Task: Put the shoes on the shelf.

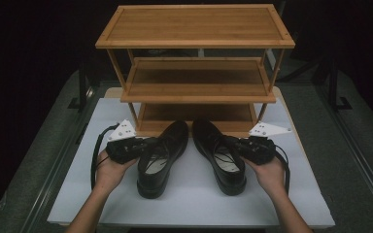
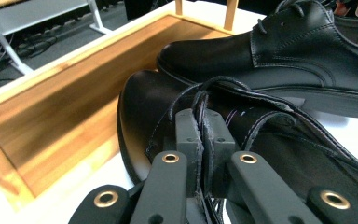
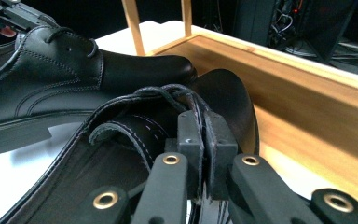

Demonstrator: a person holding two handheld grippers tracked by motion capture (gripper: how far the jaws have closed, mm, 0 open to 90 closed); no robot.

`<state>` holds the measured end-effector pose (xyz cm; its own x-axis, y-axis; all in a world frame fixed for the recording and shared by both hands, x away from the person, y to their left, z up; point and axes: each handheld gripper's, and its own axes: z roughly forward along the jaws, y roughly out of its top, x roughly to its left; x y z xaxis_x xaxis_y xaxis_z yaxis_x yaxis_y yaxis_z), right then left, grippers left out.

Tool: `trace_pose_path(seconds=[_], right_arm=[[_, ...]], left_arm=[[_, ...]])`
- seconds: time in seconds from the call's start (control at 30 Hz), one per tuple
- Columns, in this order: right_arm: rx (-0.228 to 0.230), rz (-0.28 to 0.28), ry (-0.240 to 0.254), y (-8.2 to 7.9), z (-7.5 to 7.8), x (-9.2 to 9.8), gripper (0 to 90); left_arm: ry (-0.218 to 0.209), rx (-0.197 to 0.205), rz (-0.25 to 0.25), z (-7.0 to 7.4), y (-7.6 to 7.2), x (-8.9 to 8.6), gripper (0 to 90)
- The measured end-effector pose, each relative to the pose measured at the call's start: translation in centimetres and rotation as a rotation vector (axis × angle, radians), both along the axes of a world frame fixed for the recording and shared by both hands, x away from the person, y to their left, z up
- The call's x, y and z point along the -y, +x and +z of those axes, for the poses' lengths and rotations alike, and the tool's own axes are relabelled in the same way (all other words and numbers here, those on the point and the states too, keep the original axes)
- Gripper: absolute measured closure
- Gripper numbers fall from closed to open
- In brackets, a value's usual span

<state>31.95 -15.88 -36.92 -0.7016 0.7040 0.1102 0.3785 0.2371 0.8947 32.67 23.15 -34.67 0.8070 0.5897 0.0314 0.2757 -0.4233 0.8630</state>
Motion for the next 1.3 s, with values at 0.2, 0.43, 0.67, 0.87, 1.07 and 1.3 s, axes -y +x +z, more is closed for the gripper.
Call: trace_pose_path(seconds=[0.2,0.43,0.67,0.87,1.07,1.3], right_arm=[[0.013,-0.033,-0.028,2.7,0.3,-0.2,86.4],[0.015,-0.068,-0.040,5.1,-0.2,-0.5,86.4],[0.011,-0.094,-0.062,7.0,-0.6,-0.8,86.4],[0.024,-0.130,-0.076,8.7,-1.3,-0.9,86.4],[0.035,-0.157,-0.061,9.7,-1.6,-1.0,86.4],[0.052,-0.171,-0.067,10.1,-2.0,-1.4,86.4]], left_arm=[[-0.007,0.020,0.000,-0.2,2.5,1.4,87.0],[0.009,0.046,0.035,-0.8,5.0,2.4,87.1],[0.001,0.066,0.058,-1.3,7.1,3.1,87.1],[0.041,0.075,0.072,-1.8,9.1,4.0,87.1],[0.037,0.080,0.095,-2.8,10.8,5.1,87.1],[0.037,0.087,0.099,-3.2,11.2,5.7,87.0]])
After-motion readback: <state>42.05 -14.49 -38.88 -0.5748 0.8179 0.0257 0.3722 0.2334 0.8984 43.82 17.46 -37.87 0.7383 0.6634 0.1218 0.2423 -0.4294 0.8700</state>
